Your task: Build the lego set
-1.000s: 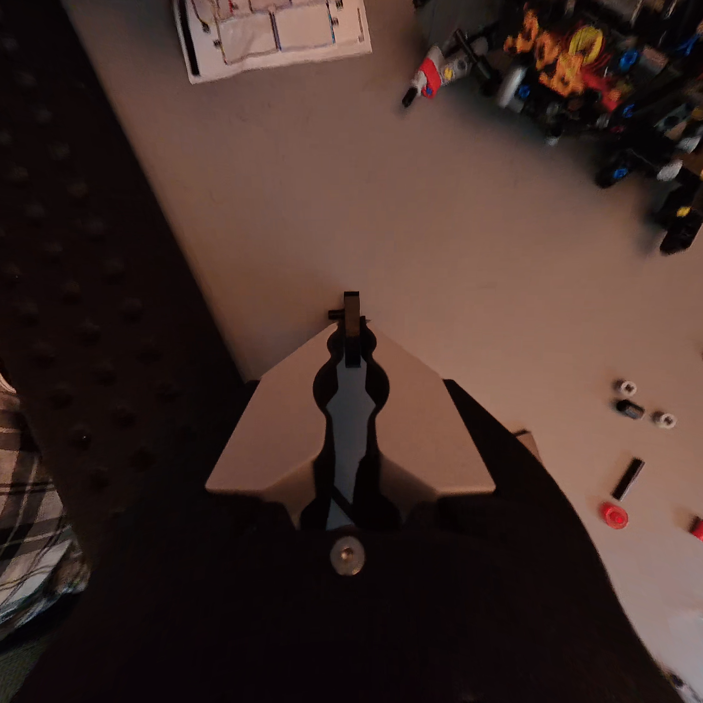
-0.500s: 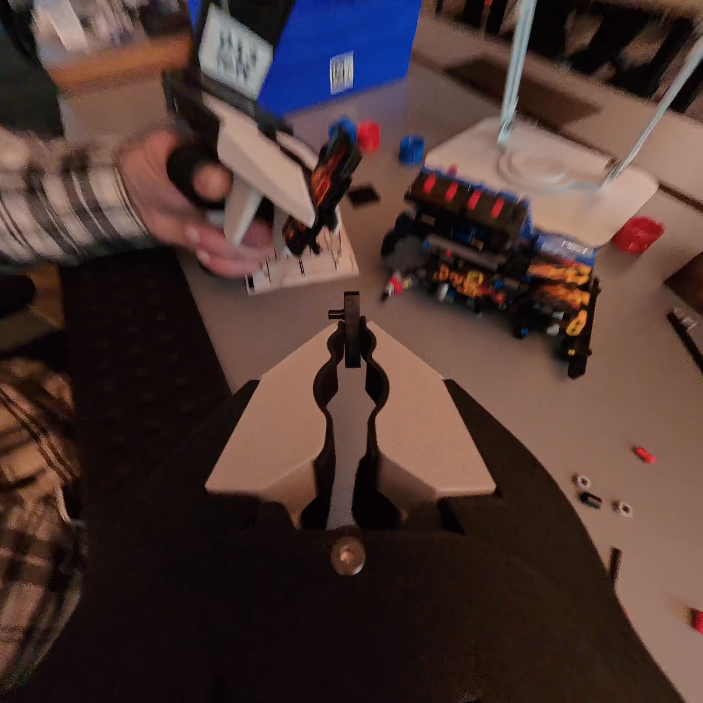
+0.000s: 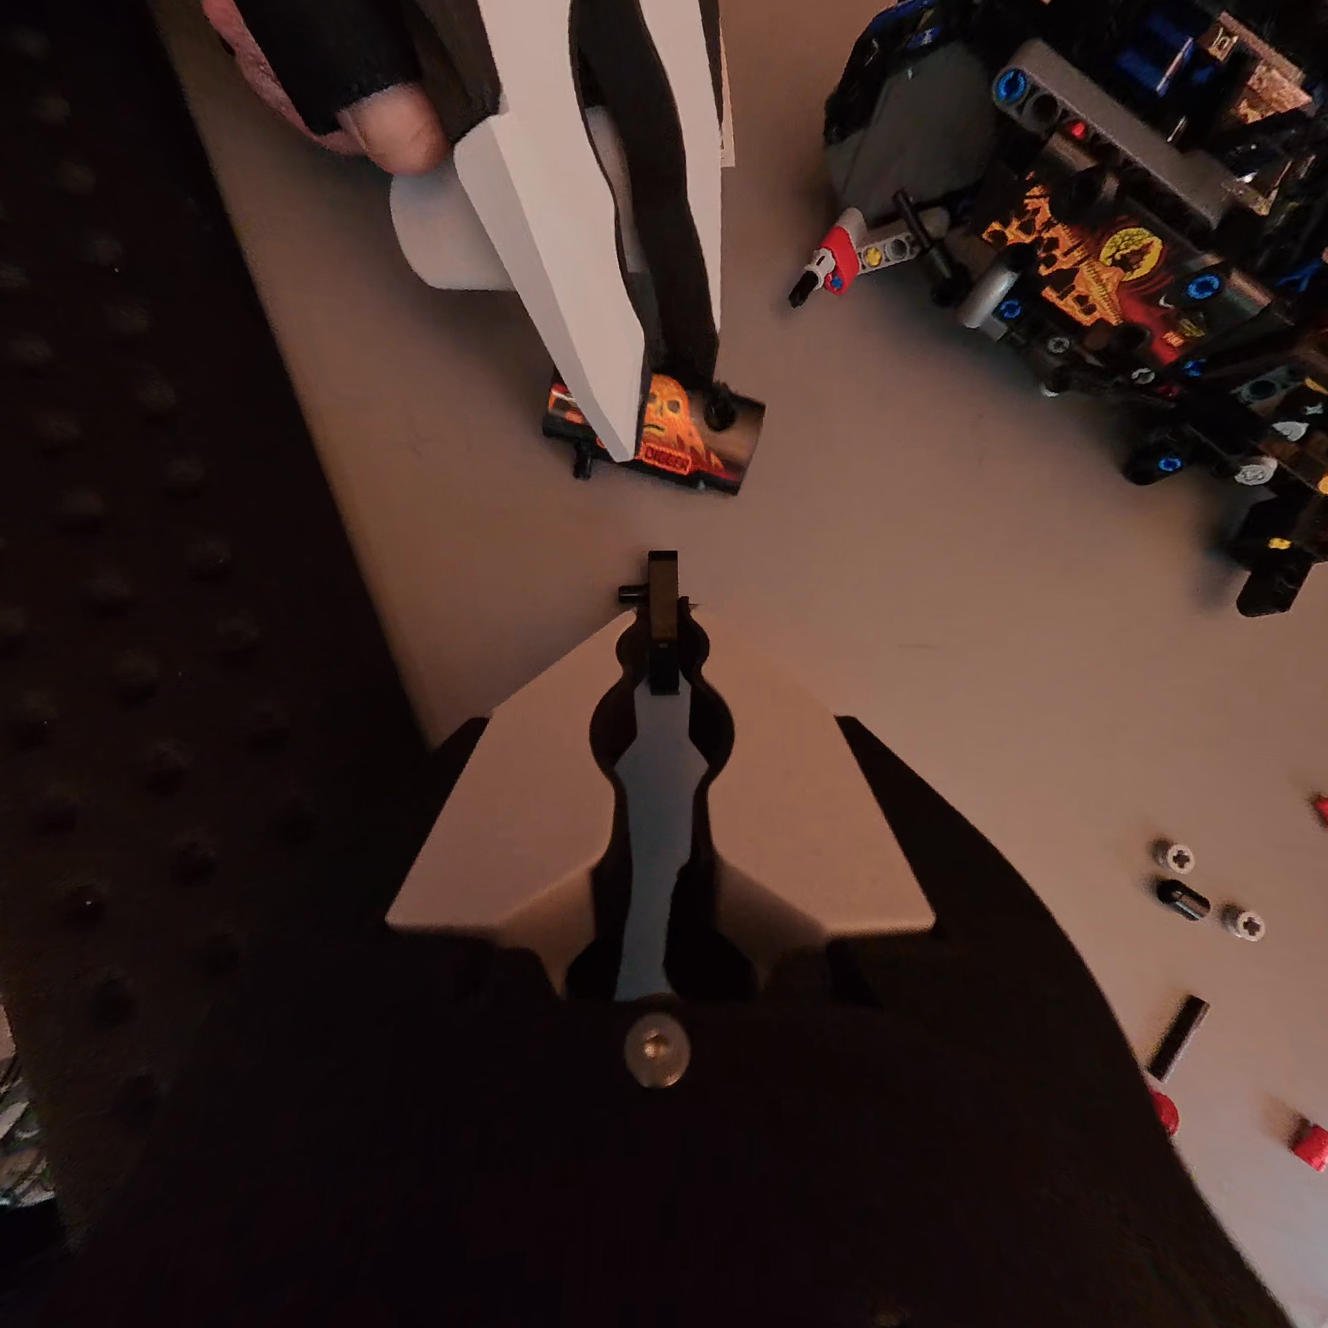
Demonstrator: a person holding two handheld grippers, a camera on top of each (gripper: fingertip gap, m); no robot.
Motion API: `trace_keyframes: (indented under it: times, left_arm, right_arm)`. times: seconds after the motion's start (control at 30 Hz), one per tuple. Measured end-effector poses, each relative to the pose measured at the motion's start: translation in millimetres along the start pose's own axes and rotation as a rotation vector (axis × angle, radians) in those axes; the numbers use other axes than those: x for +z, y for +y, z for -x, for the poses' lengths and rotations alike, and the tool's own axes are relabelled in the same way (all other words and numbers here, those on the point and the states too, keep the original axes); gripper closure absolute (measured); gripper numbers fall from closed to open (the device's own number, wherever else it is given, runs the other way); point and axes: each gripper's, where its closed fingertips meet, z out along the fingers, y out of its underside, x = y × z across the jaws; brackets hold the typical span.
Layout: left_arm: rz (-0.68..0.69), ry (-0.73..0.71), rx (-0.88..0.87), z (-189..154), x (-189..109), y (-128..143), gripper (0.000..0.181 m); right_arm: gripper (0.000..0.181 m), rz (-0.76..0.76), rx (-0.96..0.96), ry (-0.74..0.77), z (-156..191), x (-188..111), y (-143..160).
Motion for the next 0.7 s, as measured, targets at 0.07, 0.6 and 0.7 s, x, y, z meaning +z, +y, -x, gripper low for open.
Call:
trace_keyframes:
  times: [0.07,0.6,0.7]
  left_arm:
    - [0.007,-0.035,0.038,2,-4,-1,0.140]
    - [0.144,-0.211,0.513,-6,-24,7,0.132]
    - [0.150,-0.239,0.596,-9,-22,3,0.130]
  right_arm:
    - [0.176,-0.005,0.003,0.002,-1,0,-1]
    - [0.172,0.023,0.078,-0.097,6,-13,7]
    - [0.181,0.044,0.070,-0.088,5,-12,6]
